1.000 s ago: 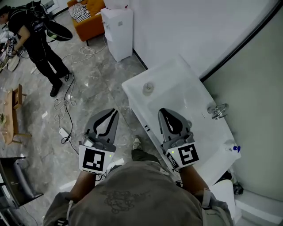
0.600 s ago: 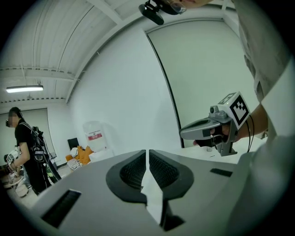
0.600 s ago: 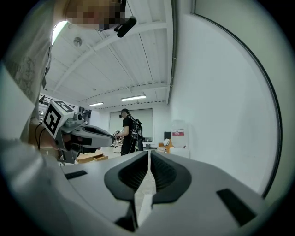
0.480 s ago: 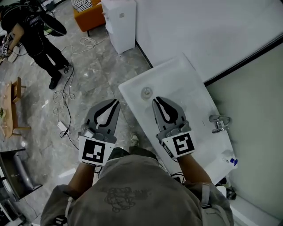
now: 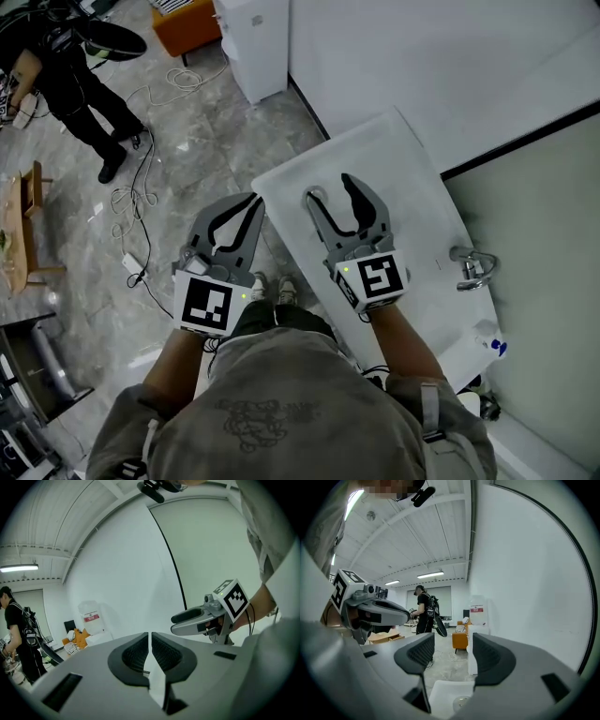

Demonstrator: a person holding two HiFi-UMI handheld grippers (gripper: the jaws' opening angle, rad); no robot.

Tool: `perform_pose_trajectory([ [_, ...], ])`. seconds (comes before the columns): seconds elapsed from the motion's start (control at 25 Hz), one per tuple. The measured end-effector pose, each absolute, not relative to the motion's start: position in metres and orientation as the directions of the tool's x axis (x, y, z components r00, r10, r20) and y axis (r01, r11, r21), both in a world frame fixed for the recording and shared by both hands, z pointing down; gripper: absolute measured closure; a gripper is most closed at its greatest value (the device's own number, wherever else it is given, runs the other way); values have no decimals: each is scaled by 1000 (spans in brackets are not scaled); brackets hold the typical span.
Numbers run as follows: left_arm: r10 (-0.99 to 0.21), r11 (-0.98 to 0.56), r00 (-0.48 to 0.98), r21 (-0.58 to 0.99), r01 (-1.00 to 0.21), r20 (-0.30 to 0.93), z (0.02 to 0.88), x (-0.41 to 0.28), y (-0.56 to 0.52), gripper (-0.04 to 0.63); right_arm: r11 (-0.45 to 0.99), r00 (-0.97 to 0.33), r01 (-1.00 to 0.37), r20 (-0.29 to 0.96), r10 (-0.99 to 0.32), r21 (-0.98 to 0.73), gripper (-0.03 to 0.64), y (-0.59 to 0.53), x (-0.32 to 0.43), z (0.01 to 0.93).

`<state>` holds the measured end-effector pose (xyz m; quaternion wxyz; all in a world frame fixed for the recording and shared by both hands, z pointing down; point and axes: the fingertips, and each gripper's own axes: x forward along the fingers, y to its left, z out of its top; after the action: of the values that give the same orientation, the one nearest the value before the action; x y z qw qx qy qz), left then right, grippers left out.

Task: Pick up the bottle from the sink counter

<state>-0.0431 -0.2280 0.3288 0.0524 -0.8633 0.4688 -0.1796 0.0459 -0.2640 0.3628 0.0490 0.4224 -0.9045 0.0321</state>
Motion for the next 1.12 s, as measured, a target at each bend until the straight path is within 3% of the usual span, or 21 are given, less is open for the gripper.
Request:
perform_pose_trajectory([
  [0.56, -713, -695, 634, -177, -697, 300, 407, -22, -275, 563, 615, -602, -788, 234, -764, -19, 339, -299, 29, 474],
  [0.8, -658, -746, 641, -224, -627, 396, 449, -11, -289, 563, 577, -558, -817, 248, -792, 6, 313, -310, 32, 516],
  [1.12, -601, -784, 664, -169, -597, 445, 490, -5, -297, 563, 553, -531, -833, 308, -789, -20, 299, -322, 36, 571],
])
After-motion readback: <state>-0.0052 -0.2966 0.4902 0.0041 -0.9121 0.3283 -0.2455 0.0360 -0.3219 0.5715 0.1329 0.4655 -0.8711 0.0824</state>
